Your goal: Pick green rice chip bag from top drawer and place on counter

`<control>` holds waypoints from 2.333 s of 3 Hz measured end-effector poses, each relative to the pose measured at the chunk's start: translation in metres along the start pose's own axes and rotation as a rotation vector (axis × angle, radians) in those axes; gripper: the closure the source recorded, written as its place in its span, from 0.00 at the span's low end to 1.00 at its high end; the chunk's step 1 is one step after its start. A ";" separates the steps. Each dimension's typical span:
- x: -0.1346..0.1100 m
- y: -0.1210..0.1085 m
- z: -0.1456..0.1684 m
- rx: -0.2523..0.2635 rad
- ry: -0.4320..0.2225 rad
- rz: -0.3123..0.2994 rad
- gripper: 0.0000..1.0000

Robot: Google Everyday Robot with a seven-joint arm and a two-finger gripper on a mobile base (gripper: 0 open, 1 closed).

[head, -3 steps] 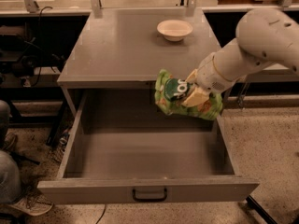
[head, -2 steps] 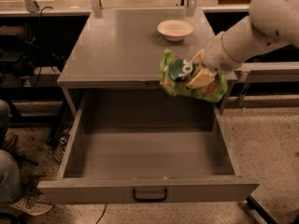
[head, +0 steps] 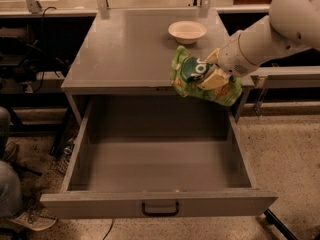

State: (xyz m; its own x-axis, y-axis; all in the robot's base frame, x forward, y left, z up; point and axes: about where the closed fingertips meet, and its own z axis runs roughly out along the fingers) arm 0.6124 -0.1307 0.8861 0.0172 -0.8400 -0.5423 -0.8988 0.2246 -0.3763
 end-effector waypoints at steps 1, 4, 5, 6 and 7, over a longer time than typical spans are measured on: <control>-0.011 -0.030 0.022 0.067 -0.066 -0.005 1.00; -0.070 -0.138 0.081 0.140 -0.236 -0.110 1.00; -0.080 -0.158 0.104 0.126 -0.264 -0.099 0.82; -0.085 -0.169 0.116 0.131 -0.265 -0.075 0.59; -0.088 -0.177 0.121 0.138 -0.265 -0.047 0.28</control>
Offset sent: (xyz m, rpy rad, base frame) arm 0.1504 0.0551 0.0425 0.1638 -0.2659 0.0810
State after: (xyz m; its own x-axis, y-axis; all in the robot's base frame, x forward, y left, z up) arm 0.8230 -0.0369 0.9094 0.1874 -0.6972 -0.6919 -0.8268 0.2684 -0.4944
